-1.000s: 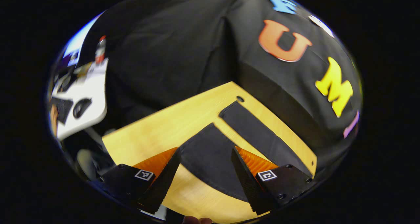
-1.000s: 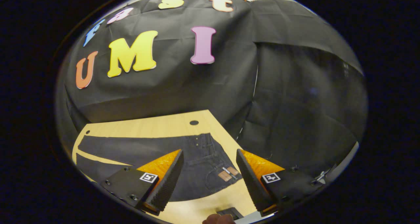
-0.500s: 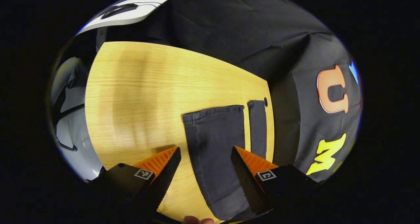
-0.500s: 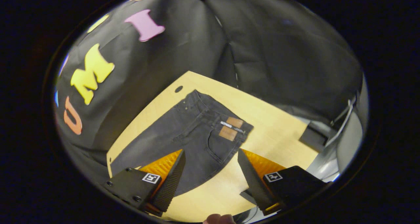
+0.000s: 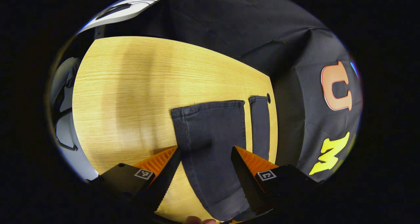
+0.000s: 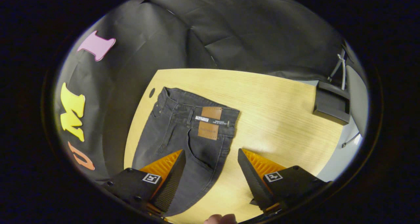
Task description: Grasp the waist and the cuffs of the jeans and fold them to make the two legs overlap; first hold the waist and fold one-third of the jeans toward the cuffs, then hold the cuffs and fold the remaining one-third in the same direction to finish folding.
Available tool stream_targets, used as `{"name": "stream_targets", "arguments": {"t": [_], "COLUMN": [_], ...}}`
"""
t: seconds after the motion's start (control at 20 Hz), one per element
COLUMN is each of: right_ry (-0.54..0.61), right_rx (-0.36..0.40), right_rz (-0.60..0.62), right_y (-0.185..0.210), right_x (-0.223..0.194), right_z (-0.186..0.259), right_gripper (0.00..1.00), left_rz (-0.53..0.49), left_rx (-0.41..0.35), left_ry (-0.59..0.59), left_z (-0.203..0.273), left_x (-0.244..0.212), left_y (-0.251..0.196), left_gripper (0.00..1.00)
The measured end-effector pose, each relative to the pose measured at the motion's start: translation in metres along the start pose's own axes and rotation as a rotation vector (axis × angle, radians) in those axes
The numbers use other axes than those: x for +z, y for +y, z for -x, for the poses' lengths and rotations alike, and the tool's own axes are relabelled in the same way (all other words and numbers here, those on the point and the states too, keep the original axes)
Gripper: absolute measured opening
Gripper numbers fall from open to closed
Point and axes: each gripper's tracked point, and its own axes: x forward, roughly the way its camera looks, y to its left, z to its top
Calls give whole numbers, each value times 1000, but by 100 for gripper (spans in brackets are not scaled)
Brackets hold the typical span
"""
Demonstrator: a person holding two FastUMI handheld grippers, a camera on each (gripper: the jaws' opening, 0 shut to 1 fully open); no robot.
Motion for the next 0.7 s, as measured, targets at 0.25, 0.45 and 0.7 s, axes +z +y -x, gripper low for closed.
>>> {"name": "stream_targets", "arguments": {"t": [0.25, 0.45, 0.7], "right_ry": [3, 18, 37], "right_rx": [-35, -139, -372], "right_rz": [-21, 47, 41], "right_y": [17, 13, -11], "right_x": [14, 13, 20], "right_z": [-16, -15, -12], "right_gripper": [96, 96, 54], "left_rz": [-20, -57, -73], "left_rx": [0, 77, 159], "left_ry": [14, 39, 52], "left_z": [-14, -26, -31], "left_x": [-1, -4, -3], "left_y": [-14, -11, -2], "left_gripper": [98, 90, 50]}}
